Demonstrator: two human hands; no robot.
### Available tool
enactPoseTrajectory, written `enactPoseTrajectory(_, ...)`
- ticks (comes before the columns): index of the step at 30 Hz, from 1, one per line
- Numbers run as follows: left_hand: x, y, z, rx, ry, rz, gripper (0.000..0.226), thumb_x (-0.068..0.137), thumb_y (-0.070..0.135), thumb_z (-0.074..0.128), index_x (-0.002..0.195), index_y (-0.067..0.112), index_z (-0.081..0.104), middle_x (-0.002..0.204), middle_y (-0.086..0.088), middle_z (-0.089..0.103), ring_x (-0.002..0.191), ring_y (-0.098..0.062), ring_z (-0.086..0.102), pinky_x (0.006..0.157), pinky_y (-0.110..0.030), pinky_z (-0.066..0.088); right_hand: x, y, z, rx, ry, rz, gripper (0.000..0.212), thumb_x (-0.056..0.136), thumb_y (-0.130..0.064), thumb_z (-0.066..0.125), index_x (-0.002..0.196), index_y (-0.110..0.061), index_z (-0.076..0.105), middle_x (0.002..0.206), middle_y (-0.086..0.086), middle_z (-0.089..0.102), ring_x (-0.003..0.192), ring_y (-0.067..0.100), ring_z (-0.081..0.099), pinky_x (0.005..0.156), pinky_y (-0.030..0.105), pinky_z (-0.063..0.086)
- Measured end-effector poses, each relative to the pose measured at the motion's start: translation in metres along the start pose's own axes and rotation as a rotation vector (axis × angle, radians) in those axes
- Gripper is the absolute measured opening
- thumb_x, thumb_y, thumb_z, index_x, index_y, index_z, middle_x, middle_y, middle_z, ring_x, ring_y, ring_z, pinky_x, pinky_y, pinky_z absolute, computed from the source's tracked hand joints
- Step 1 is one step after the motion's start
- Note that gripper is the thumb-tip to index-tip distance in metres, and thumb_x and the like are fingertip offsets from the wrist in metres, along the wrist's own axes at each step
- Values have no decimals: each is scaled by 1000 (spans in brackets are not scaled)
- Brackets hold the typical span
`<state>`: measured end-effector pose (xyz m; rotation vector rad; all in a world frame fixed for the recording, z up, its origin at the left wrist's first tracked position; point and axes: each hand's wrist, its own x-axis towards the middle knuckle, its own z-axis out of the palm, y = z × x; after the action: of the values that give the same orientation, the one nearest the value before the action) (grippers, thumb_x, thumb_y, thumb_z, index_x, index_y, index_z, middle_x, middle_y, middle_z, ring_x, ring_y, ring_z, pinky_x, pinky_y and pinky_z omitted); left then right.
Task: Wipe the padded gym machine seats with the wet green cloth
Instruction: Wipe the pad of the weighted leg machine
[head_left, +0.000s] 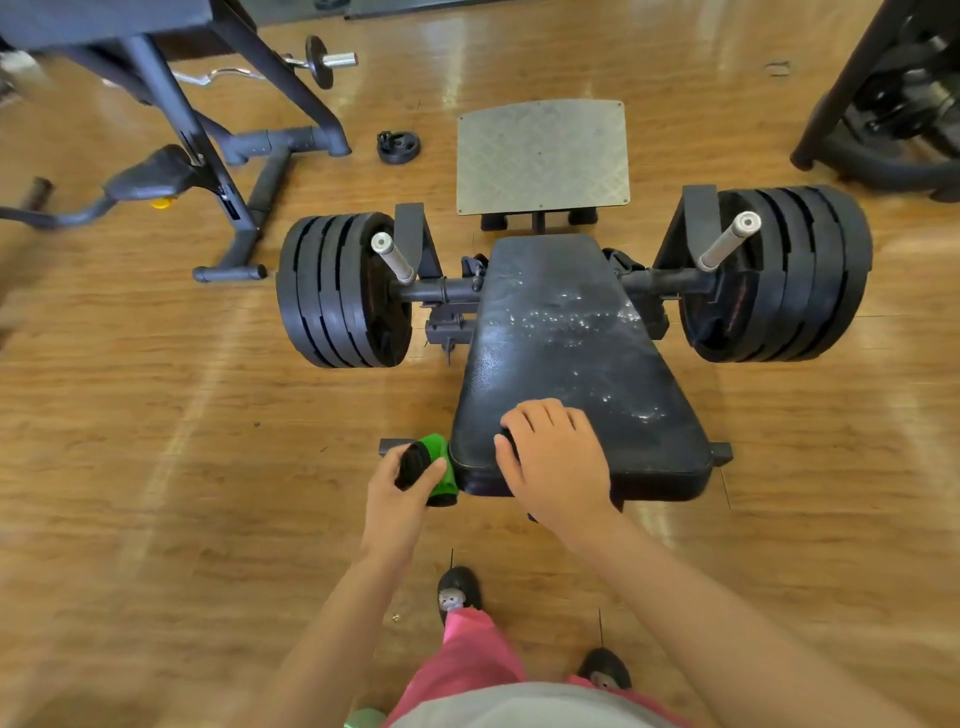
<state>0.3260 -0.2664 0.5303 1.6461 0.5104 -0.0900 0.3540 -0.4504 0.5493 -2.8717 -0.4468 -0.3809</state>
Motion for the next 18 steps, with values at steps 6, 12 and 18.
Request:
enactPoseTrajectory(6,37,-2,10,-1,-38,-61,15,88,18,69,102,22,67,103,-8,69,101,-29,65,92,-55,51,-3,-1,9,-77,61,-10,29,95,-29,39,94,-16,65,93,2,63,83,24,58,70,36,49)
enactPoseTrajectory(12,78,4,25,-59,-59,-111,14,89,19,68,103,21,67,103,-8,70,104,-32,64,93,-55,51,-3,1,9,-65,99,-13,30,93,-29,42,95,-16,68,95,2,65,82,24,59,66,35,50)
enactPoseTrajectory(18,65,2,8,-114,-188,-150,13,90,13,65,98,23,67,106,-12,67,99,-28,65,82,-44,55,-3,0,9,-48,112,-8,31,92,-28,42,97,-15,70,96,1,66,83,24,61,66,35,50)
